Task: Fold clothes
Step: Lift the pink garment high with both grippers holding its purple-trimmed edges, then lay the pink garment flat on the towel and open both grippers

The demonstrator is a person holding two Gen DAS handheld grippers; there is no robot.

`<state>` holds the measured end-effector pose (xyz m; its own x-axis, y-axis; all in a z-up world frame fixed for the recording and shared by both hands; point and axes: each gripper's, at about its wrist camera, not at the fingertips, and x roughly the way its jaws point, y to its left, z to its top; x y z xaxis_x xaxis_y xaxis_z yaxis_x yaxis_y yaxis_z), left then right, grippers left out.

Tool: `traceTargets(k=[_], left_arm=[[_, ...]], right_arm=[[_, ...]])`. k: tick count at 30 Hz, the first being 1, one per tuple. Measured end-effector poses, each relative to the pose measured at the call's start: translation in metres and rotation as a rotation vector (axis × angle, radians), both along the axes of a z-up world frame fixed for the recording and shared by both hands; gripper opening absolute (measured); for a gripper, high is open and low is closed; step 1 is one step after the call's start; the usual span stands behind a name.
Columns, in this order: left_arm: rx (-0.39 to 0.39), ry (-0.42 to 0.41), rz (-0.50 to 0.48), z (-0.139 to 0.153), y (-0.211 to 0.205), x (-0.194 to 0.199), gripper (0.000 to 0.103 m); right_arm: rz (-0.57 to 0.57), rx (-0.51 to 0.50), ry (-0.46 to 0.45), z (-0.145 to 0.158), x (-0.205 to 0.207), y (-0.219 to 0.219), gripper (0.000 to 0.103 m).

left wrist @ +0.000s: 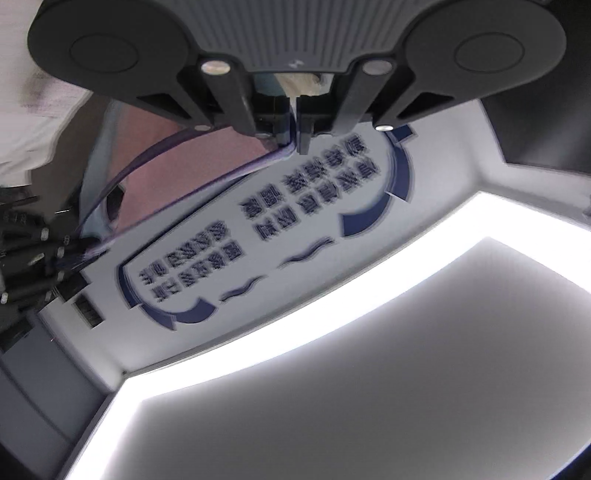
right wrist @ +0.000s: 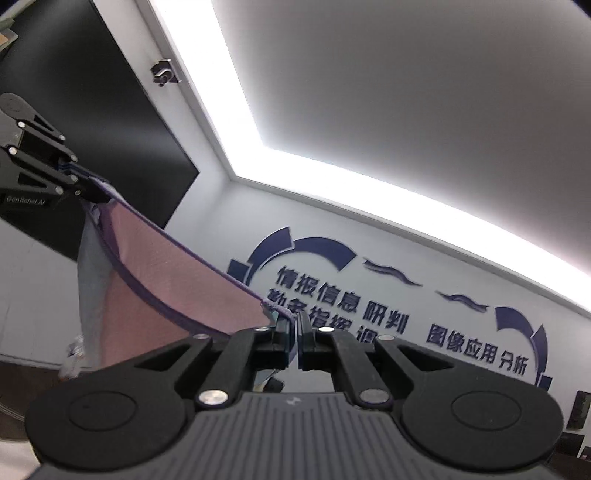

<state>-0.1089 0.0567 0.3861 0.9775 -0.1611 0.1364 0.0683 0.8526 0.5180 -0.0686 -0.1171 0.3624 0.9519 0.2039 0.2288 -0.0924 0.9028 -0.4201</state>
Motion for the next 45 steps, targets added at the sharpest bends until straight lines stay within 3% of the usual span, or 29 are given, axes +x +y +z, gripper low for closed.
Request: traceTargets(k=[2,6,8,10,11,12,13,14,15,16,17,20,21,22,23,24,26,28,32,35,37,40,42,43,44,45], left_arm=[[-0.049,0.087,-0.047,-0.038,0.007,-0.009,0.005],[-0.175,0.431,-0.082,-0.181,0.018,-0.005,0.006],[-0.210,0.650,-0.098,-0.270,0.015,-0.007,0.010],[-0.257,0.898,-0.123,-0.343,0.015,-0.013,0.011],[-0.266,0.990,-0.131,-0.365,0.019,-0.021,0.011],[-0.324,0.988,-0.143,-0.371,0.026,-0.033,0.012],[-0.406,0.988,-0.163,-0.368,0.037,-0.037,0.023],[-0.489,0.988,-0.183,-0.364,0.047,-0.041,0.046],[-0.548,0.986,-0.191,-0.358,0.054,-0.041,0.054],[-0.576,0.957,-0.176,-0.350,0.051,-0.033,0.062],[-0.603,0.927,-0.160,-0.341,0.048,-0.025,0.063],[-0.540,0.879,-0.068,-0.344,0.020,0.001,0.055],[-0.522,0.886,-0.047,-0.350,0.016,0.004,0.052],[-0.505,0.895,-0.026,-0.355,0.012,0.007,0.043],[-0.487,0.903,-0.005,-0.360,0.008,0.010,0.028],[-0.470,0.910,0.016,-0.366,0.003,0.014,0.021],[-0.477,0.896,0.020,-0.370,0.007,0.003,0.003],[-0.490,0.889,0.015,-0.370,0.011,-0.003,0.003],[-0.513,0.862,0.007,-0.356,0.030,-0.017,0.003],[-0.534,0.832,0.070,-0.348,0.057,-0.030,0.003],[-0.581,0.812,0.170,-0.352,0.075,-0.027,0.004],[-0.561,0.740,0.248,-0.351,0.078,-0.029,0.010],[-0.535,0.686,0.193,-0.342,0.059,-0.038,0.027],[-0.519,0.666,0.158,-0.337,0.046,-0.043,0.045],[-0.502,0.647,0.124,-0.332,0.033,-0.047,0.054],[-0.474,0.681,0.064,-0.331,0.012,-0.045,0.054]], right_arm=[[0.004,-0.062,0.063,-0.037,-0.012,-0.005,0.002],[0.032,-0.165,0.321,-0.145,-0.031,-0.012,0.002],[0.032,-0.213,0.544,-0.219,-0.031,-0.012,0.002],[0.059,-0.269,0.802,-0.287,-0.035,-0.014,0.002],[0.086,-0.296,0.921,-0.311,-0.039,-0.016,0.003],[0.125,-0.278,1.002,-0.324,-0.046,-0.022,0.004],[0.158,-0.227,1.053,-0.325,-0.052,-0.032,0.011],[0.190,-0.173,1.100,-0.326,-0.057,-0.042,0.026],[0.205,-0.103,1.091,-0.313,-0.052,-0.050,0.038],[0.217,-0.023,1.067,-0.307,-0.051,-0.057,0.058],[0.228,0.054,1.042,-0.300,-0.050,-0.064,0.059],[0.170,0.172,0.986,-0.307,-0.031,-0.056,0.057],[0.152,0.183,1.005,-0.315,-0.019,-0.053,0.056],[0.134,0.194,1.025,-0.322,-0.007,-0.049,0.045],[0.110,0.207,1.055,-0.332,0.004,-0.044,0.032],[0.100,0.195,1.037,-0.337,0.000,-0.042,0.030],[0.081,0.172,1.003,-0.346,-0.006,-0.037,0.016],[0.090,0.168,0.998,-0.344,-0.017,-0.036,0.005],[0.107,0.161,0.987,-0.338,-0.038,-0.035,0.004],[0.205,0.138,0.996,-0.329,-0.072,-0.026,0.004],[0.292,0.137,1.004,-0.326,-0.088,-0.015,0.005],[0.371,0.153,1.020,-0.316,-0.080,-0.013,0.019],[0.342,0.207,0.987,-0.304,-0.059,-0.025,0.038],[0.307,0.234,0.951,-0.296,-0.040,-0.035,0.049],[0.259,0.250,0.932,-0.292,-0.018,-0.041,0.055],[0.210,0.266,0.914,-0.287,0.006,-0.048,0.055]])
